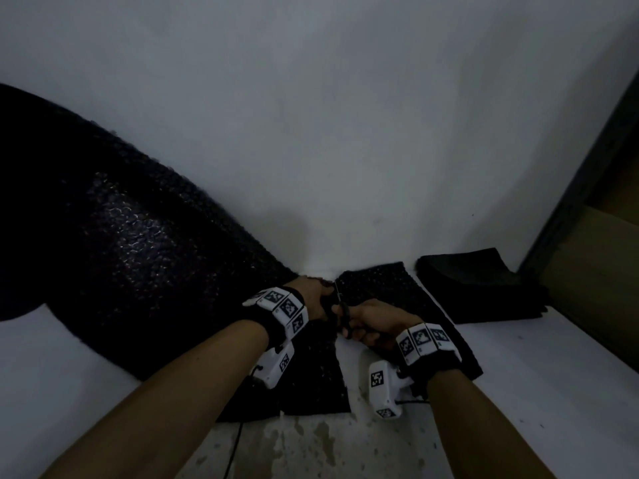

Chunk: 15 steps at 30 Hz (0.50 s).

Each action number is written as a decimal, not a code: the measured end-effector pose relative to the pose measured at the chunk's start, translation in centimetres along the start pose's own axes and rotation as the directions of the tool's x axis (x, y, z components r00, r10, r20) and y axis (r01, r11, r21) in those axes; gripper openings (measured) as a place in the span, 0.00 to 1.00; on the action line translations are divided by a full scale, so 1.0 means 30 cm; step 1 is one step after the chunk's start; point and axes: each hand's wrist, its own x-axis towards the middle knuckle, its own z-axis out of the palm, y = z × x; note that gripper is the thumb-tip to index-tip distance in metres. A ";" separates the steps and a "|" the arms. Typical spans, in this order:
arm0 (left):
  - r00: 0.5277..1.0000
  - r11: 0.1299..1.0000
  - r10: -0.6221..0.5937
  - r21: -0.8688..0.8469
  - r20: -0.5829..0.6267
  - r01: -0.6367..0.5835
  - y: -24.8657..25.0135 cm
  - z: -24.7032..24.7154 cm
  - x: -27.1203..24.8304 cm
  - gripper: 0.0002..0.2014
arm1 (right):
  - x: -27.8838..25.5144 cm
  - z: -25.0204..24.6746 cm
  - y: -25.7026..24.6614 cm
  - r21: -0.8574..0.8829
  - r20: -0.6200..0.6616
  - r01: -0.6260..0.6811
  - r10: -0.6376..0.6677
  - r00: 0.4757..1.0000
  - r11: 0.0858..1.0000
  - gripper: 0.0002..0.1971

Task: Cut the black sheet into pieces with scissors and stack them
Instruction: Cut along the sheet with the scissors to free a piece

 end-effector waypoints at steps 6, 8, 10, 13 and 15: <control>0.999 0.999 -0.016 0.048 0.049 0.013 -0.022 0.020 0.006 0.39 | -0.017 0.013 -0.013 0.001 0.003 0.023 -0.023 1.000 1.000 0.19; 0.999 0.999 -0.023 0.048 0.049 0.020 -0.018 0.020 -0.002 0.39 | -0.020 0.017 -0.010 0.005 -0.018 0.040 -0.040 0.999 0.999 0.18; 0.998 0.999 -0.030 0.040 0.048 0.028 -0.015 0.022 -0.010 0.38 | -0.023 0.015 -0.005 0.007 -0.037 0.044 -0.044 0.998 0.999 0.19; 0.999 0.999 -0.026 0.027 0.029 0.025 -0.013 0.021 -0.014 0.37 | -0.023 0.011 -0.005 -0.017 -0.025 0.042 -0.042 0.999 0.999 0.21; 0.999 0.999 -0.027 0.023 0.031 0.026 -0.015 0.022 -0.013 0.37 | -0.016 0.007 -0.008 -0.046 -0.016 0.039 -0.039 0.999 0.998 0.22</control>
